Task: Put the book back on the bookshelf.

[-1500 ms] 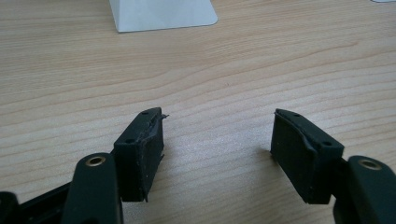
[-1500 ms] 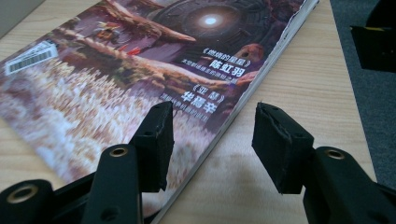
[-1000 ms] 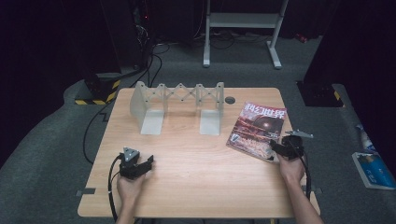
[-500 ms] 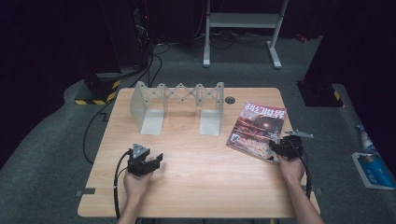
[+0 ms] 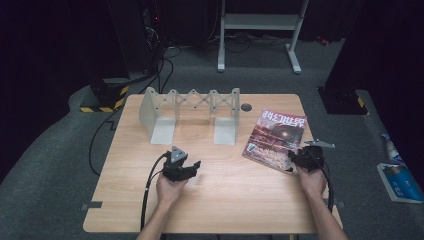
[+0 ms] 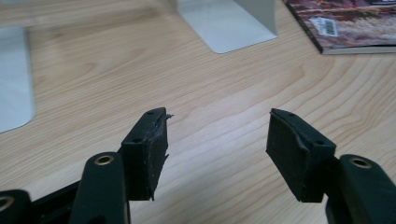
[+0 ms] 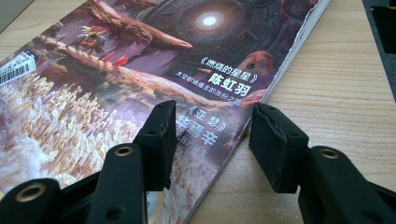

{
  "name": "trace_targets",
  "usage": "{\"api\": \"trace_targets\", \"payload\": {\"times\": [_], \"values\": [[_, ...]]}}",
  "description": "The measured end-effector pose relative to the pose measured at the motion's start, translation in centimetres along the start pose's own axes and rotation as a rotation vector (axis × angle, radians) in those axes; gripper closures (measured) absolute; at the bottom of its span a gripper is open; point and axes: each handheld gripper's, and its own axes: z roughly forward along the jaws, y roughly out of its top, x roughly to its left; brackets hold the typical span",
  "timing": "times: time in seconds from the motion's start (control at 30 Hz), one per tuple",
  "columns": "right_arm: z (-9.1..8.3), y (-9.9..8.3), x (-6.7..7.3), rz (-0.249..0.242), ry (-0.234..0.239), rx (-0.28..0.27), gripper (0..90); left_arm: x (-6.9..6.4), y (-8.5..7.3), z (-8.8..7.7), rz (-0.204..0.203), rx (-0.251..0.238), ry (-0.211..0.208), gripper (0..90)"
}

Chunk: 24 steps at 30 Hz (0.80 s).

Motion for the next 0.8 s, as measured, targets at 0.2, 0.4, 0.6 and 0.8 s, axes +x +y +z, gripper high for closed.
{"api": "trace_targets", "payload": {"times": [0.2, 0.4, 0.6, 0.8], "values": [[0.0, 0.0, 0.0, -0.008, 0.001, -0.001, 50.9, -1.8, 2.1, 1.9, 0.004, -0.016, -0.061, 38.3], [0.0, 0.0, -0.1, -0.012, 0.005, -0.002, 50.8, -3.9, 3.6, 4.6, 0.039, 0.021, -0.103, 38.7], [0.0, -0.1, -0.1, -0.014, 0.004, -0.005, 50.8, -5.3, 4.7, 6.3, 0.019, -0.007, -0.134, 43.2], [0.0, -0.1, 0.0, -0.016, 0.003, -0.005, 50.9, -6.2, 5.1, 8.4, 0.009, 0.028, -0.143, 46.4]]}}
